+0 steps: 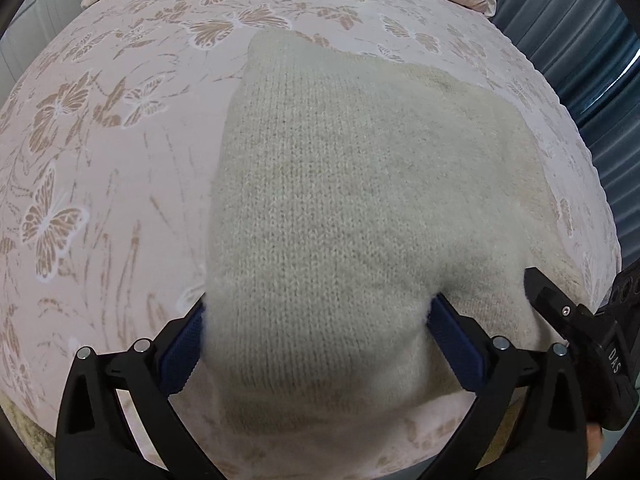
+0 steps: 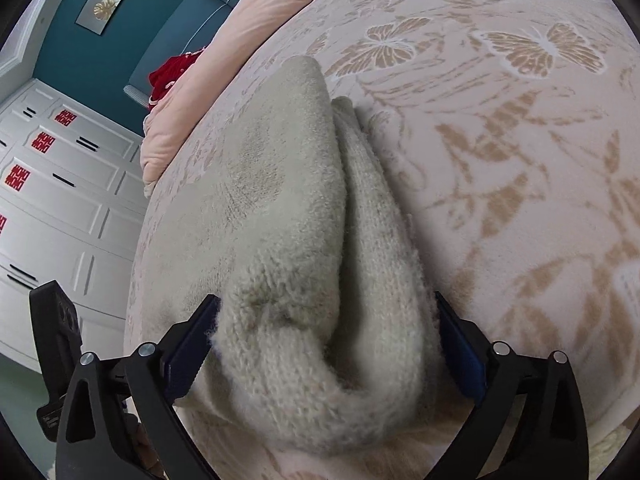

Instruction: Fold small clothes

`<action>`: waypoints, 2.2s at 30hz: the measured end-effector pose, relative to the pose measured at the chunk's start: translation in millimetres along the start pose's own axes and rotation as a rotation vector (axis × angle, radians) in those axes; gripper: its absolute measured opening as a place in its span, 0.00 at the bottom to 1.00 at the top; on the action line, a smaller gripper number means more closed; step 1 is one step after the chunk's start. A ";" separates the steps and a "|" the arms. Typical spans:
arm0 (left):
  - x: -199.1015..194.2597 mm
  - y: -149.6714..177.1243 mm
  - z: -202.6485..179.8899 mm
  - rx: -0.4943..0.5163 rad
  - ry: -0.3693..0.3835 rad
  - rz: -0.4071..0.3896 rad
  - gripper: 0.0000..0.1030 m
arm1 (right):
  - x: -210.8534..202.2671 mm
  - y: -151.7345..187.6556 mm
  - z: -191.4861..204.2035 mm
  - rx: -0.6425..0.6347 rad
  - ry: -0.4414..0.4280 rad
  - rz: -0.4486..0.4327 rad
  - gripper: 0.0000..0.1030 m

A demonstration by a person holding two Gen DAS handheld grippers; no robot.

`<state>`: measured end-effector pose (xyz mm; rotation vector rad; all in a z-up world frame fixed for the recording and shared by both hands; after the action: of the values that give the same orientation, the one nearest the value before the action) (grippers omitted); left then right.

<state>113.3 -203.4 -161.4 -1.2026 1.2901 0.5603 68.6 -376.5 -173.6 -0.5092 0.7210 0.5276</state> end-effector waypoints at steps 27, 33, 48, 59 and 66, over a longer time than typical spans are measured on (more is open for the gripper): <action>-63.2 76.4 15.3 -0.202 0.330 -0.002 0.90 | -51.8 78.2 -12.3 0.121 -0.090 0.129 0.48; -25.0 67.0 9.3 -0.180 0.293 0.066 0.81 | -43.5 74.9 -17.0 0.200 -0.115 0.140 0.53; -251.4 -16.4 -5.6 0.018 0.325 -0.364 0.50 | -201.9 24.0 186.3 -0.156 -0.386 -0.193 0.34; -485.4 -52.6 23.0 0.210 0.307 -0.873 0.51 | -325.0 31.6 359.8 -0.496 -0.646 -0.464 0.35; -472.2 -57.1 94.0 0.162 0.207 -0.904 0.54 | -231.2 50.4 373.0 -0.470 -0.606 -0.331 0.40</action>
<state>78.1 -3.4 278.9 -1.5650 0.8006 -0.3247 69.3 -178.1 221.1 -0.8379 -0.0790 0.5017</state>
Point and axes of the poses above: each gripper's, at about its wrist camera, not at the fingertips, and x roughly the way its jaws point, z to its left, y to its underside, the point moved 10 cm from there along x, roughly the way its jaws point, and after that the axes turned 7 degrees about x, right-handed, at the moved point
